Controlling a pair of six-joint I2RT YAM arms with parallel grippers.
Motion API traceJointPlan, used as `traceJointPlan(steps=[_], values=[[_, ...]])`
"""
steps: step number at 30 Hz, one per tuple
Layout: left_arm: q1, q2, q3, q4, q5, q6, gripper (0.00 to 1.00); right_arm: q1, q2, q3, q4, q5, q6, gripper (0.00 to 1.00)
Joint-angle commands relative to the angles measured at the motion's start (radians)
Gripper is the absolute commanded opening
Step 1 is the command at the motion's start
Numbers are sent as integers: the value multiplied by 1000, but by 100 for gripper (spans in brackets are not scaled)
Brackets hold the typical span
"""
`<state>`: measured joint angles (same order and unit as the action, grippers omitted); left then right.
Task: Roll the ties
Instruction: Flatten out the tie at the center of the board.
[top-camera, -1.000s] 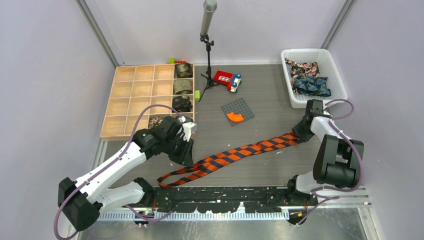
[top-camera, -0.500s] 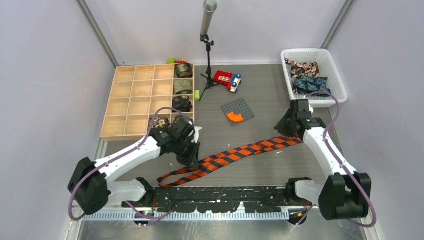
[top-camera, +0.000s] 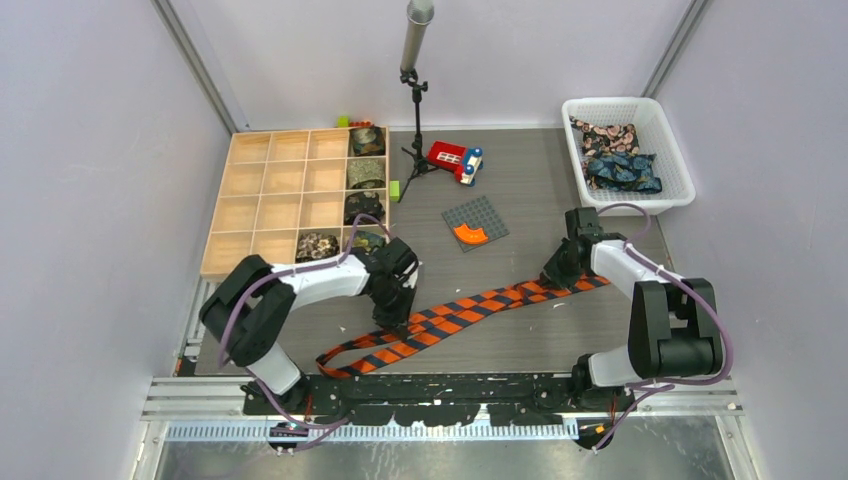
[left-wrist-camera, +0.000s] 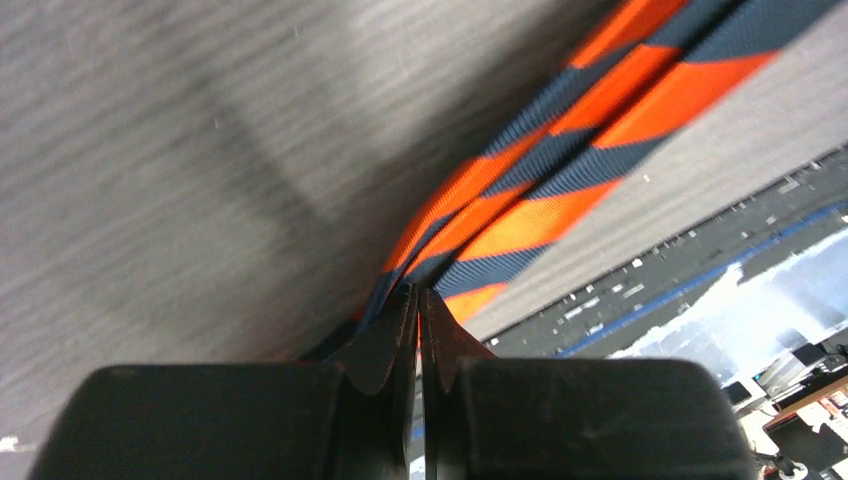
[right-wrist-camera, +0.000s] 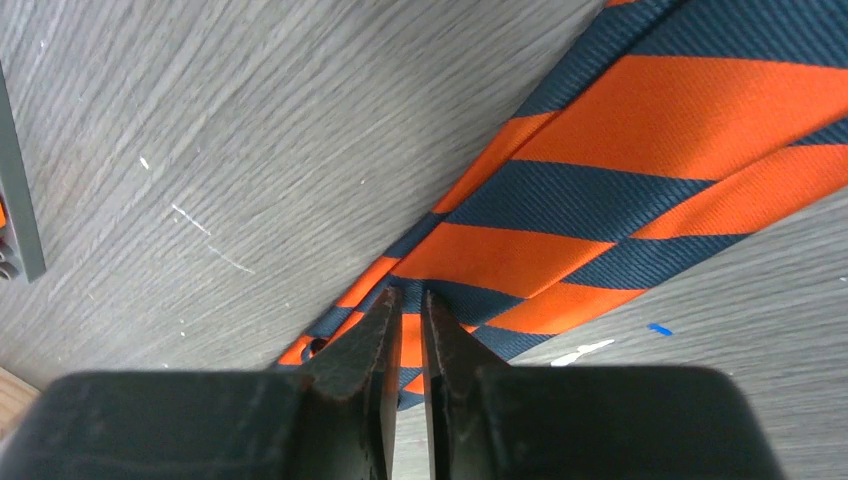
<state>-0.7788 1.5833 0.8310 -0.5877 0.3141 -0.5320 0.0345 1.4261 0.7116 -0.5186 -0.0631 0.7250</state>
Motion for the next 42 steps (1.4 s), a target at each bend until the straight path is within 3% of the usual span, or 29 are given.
traceJointPlan(steps=[1,13,18,22,25,26,27,28,30,31,36,42], values=[[0,93,83,62,-3,41,2,-54,30,-36,-5,117,43,15],[-35,306,336,18,130,37,0,-248,-56,-28,-38,210,6,15],[-83,288,441,-51,133,56,3,-258,-63,55,-90,233,-5,15],[-91,142,427,-107,65,90,17,-207,-131,153,-167,250,-33,20],[-81,-13,332,-66,-126,112,34,-149,-208,209,-228,301,-57,23],[-72,-65,270,-17,-159,95,46,-138,-229,217,-240,301,-60,23],[-52,-117,210,28,-154,60,86,-125,-252,223,-250,299,-61,23],[-22,-136,148,88,-88,35,97,-112,-272,227,-264,297,-59,23],[50,-144,96,85,67,-10,99,-79,-314,232,-285,295,-56,23],[60,-164,82,58,80,-12,99,-61,-333,234,-300,298,-53,23],[-89,-428,-54,50,-200,2,100,-35,-421,218,-349,297,-44,23],[-112,-458,-104,-24,-304,-32,94,7,-462,203,-365,281,-30,23]])
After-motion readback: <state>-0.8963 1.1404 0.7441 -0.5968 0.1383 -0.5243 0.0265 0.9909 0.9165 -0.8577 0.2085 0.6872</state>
